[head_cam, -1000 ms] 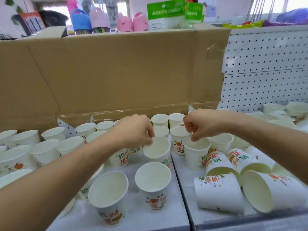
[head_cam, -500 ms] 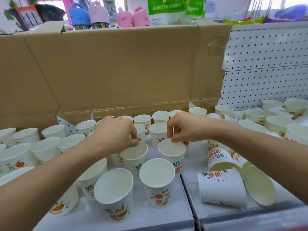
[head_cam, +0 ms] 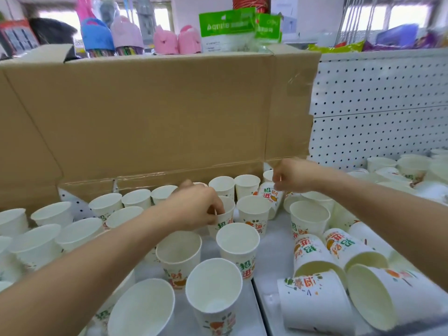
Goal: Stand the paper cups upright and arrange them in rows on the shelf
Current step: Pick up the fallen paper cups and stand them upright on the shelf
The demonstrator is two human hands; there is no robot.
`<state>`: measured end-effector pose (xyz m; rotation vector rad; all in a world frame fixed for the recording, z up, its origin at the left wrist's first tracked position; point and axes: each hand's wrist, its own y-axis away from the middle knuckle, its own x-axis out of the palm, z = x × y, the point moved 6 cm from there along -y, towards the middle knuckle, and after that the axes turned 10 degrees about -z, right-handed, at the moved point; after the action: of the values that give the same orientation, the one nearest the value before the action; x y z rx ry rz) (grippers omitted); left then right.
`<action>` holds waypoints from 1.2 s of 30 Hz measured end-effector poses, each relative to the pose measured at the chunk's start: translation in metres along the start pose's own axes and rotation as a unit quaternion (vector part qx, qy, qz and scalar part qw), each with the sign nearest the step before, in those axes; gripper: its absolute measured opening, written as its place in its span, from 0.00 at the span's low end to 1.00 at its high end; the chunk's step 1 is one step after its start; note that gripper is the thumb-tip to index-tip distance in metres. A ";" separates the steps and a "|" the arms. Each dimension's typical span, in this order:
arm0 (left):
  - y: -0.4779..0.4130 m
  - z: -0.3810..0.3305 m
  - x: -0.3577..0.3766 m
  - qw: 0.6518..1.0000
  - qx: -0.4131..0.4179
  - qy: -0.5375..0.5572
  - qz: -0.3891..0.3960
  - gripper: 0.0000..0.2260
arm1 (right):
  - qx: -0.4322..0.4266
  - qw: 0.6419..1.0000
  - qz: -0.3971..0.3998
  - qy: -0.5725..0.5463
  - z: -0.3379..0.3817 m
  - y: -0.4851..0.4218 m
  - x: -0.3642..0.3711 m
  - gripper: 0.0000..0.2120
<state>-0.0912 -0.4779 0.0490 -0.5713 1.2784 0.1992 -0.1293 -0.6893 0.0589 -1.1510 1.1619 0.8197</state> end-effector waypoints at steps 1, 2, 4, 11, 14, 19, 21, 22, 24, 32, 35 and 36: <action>0.001 0.002 0.000 1.000 -0.002 -0.011 0.000 0.08 | 0.021 1.000 0.013 0.004 -0.004 -0.004 0.007 0.11; 0.001 0.004 -0.001 1.000 -0.004 -0.022 0.000 0.07 | 0.038 0.999 0.025 0.005 -0.005 -0.007 0.011 0.13; 0.003 0.010 -0.003 0.999 -0.011 -0.048 0.006 0.08 | 0.050 0.998 0.034 -0.002 -0.006 -0.011 0.016 0.15; -0.013 -0.010 -0.019 0.995 0.008 0.052 -0.080 0.12 | 0.040 0.999 -0.004 0.020 0.001 -0.013 0.008 0.18; -0.026 -0.028 -0.008 0.994 0.053 0.090 -0.029 0.11 | 0.033 0.999 0.001 0.005 0.005 -0.011 0.009 0.21; -0.030 -0.022 0.003 0.996 0.062 0.063 -0.013 0.07 | 0.052 0.997 0.040 -0.039 0.009 -0.010 0.017 0.26; -0.027 -0.014 0.003 0.997 0.053 0.049 -0.015 0.07 | 0.061 0.994 0.053 -0.078 0.011 -0.009 0.017 0.25; -0.026 -0.010 0.003 0.998 0.047 0.042 -0.016 0.07 | 0.060 0.992 0.053 -0.095 0.011 -0.009 0.016 0.22; -0.023 -0.005 0.001 0.999 0.039 0.030 -0.022 0.07 | 0.049 0.988 0.046 -0.136 0.013 -0.008 0.013 0.13; -0.020 -0.002 0.000 0.999 0.015 0.027 -0.019 0.08 | -0.077 0.995 -0.020 -0.064 0.039 0.018 -0.006 0.08; -0.017 -0.004 -0.007 0.999 0.005 0.038 -0.021 0.12 | -0.080 0.995 -0.008 -0.057 0.043 0.029 -0.008 0.04; -0.014 -0.006 -0.014 0.998 0.006 0.046 -0.032 0.13 | -0.077 0.995 -0.008 -0.066 0.042 0.033 -0.011 0.03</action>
<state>-0.0939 -0.4905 0.0652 -0.6160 1.3468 0.1141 -0.1515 -0.6399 0.0610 -1.2107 0.9927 0.9712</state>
